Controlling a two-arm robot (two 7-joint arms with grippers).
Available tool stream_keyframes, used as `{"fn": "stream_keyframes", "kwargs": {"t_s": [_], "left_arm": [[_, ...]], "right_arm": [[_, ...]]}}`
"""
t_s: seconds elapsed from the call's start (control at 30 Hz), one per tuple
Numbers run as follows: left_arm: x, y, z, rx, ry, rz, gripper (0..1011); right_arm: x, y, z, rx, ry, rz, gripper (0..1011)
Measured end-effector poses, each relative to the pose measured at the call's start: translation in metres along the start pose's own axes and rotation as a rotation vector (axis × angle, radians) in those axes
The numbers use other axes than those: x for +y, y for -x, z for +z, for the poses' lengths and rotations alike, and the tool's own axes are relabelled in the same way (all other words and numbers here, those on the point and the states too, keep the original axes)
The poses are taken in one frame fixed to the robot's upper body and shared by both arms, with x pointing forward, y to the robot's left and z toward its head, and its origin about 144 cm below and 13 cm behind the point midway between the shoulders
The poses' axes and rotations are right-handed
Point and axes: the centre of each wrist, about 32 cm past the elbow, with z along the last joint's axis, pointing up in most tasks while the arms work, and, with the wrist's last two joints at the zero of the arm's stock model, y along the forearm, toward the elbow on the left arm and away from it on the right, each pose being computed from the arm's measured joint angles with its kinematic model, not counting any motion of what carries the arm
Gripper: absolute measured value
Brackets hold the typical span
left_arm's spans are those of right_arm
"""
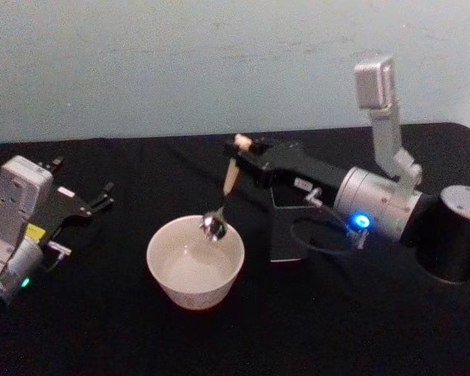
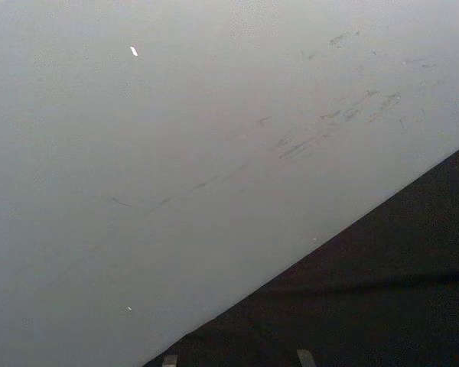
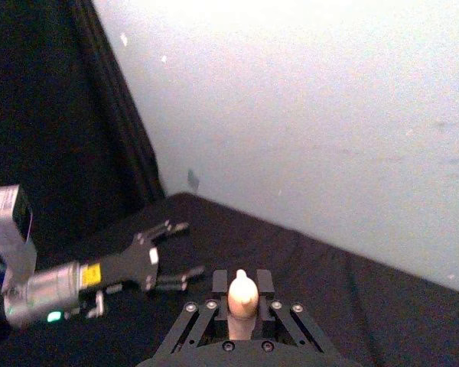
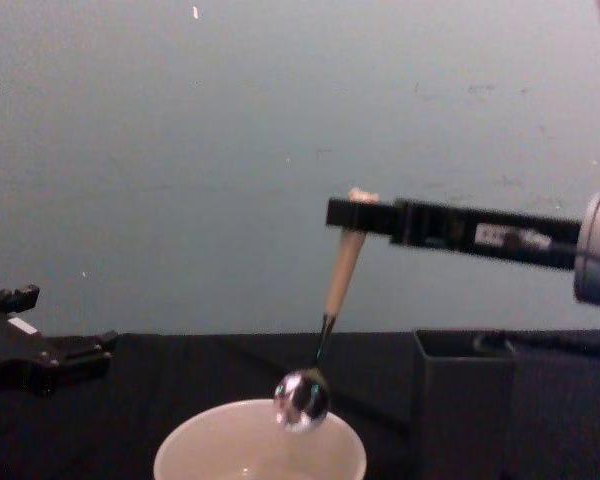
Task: Pick up the stirring spoon with one hand, stir inside the cup, then place it back in its original position.
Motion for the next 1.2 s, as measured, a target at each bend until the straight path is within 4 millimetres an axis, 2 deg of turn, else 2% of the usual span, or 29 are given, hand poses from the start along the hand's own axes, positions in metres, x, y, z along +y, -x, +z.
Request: {"fn": "stream_keyframes", "kwargs": {"t_s": [0.53,0.9,1.2], "left_arm": [[0.0,0.0,0.0,0.0,0.0,0.0,1002],[0.0,0.0,0.0,0.0,0.0,0.0,1001],[0.0,0.0,0.0,0.0,0.0,0.0,1001]], "right_arm": [[-0.027,-0.011,0.036,0.068,-0.129,-0.077,214],[-0.058,-0.027,0.043,0.051,-0.166,-0.137,214],[-0.074,-0.038,0.037,0.029,-0.142,-0.18,214]]}}
